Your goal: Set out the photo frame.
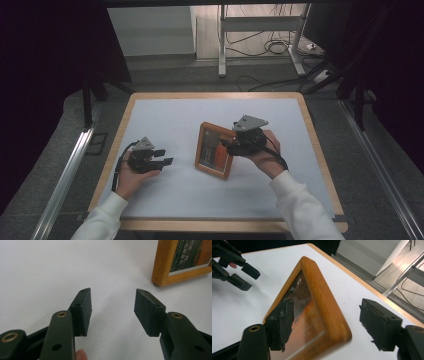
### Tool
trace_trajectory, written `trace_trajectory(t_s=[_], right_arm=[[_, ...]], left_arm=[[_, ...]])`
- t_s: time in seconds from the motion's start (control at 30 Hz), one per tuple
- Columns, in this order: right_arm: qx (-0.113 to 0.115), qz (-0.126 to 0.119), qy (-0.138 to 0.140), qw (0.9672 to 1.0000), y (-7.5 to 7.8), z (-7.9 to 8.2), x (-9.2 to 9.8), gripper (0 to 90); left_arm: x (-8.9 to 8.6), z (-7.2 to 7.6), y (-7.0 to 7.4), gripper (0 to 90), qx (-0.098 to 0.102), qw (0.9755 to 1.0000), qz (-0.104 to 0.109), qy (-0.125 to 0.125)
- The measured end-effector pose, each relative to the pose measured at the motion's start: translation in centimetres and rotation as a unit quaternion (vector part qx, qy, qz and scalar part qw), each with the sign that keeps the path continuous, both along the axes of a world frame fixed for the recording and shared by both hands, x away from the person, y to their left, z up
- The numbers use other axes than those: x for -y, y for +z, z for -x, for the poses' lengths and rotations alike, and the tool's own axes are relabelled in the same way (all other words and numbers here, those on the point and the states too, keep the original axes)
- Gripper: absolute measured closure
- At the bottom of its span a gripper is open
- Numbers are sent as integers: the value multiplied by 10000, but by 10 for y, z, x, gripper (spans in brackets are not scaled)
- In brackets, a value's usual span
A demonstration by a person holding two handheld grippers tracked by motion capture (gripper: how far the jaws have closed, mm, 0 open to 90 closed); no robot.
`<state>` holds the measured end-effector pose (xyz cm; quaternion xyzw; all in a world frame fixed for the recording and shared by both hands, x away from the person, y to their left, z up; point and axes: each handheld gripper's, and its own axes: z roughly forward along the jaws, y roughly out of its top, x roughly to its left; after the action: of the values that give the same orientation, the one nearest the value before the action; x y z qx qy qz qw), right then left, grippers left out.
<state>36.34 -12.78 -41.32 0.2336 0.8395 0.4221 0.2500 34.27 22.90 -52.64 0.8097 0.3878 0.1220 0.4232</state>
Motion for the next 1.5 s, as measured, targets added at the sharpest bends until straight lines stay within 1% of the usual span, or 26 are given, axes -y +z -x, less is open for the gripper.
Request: trace_trajectory(t_s=[0.13, 0.17, 0.33, 0.47, 0.53, 0.6, 0.63, 0.7, 0.83, 0.93, 0.97, 1.0, 1.1, 1.27, 1.4, 1.5], right_arm=[[-126, -229, -43, 9996, -7, 11, 15, 270], [-137, -257, -54, 9996, -9, 14, 19, 269], [-318, -483, -51, 9983, -24, 27, 34, 269], [-404, -589, -90, 9974, -37, 36, 42, 277], [-455, -604, -91, 9971, -43, 40, 46, 291], [-482, -574, -57, 9972, -49, 43, 50, 333], [-511, -557, -19, 9971, -52, 45, 51, 377], [-560, -490, 97, 9972, -56, 49, 54, 512], [-637, -373, 232, 9970, -64, 53, 55, 741], [-735, -199, 362, 9964, -69, 55, 50, 863], [-747, -192, 411, 9962, -71, 56, 48, 892], [-771, -178, 467, 9958, -73, 57, 46, 896], [-790, -15, 586, 9951, -79, 59, 37, 897], [-846, 136, 775, 9933, -87, 62, 22, 897], [-832, 291, 837, 9926, -93, 62, 11, 897], [-878, 336, 837, 9920, -98, 60, 6, 897]], left_arm=[[0, 0, 0, 476, 2, 10000, 6, 5], [0, 0, 0, 476, 9, 10000, -33, -14], [1, 1, 0, 474, 5, 10000, -23, -9], [1, 1, 0, 469, -1, 10000, -39, -9], [2, 1, 0, 469, -4, 10000, -35, -16], [3, 2, 0, 468, 1, 10000, -39, -21], [3, 2, 0, 468, 3, 10000, -41, -26], [4, 2, 0, 467, -1, 10000, -53, -32], [5, 3, 0, 466, 15, 10000, -80, -57], [6, 5, 1, 465, 21, 9999, -78, -66], [6, 6, 1, 465, 31, 9999, -84, -78], [6, 7, 1, 465, 40, 9999, -99, -80], [5, 9, 1, 463, 47, 9999, -111, -83], [5, 10, 3, 463, 73, 9999, -82, -84], [7, 10, 2, 462, 43, 9998, -117, -126], [8, 9, 1, 455, -1, 9998, -119, -143]])
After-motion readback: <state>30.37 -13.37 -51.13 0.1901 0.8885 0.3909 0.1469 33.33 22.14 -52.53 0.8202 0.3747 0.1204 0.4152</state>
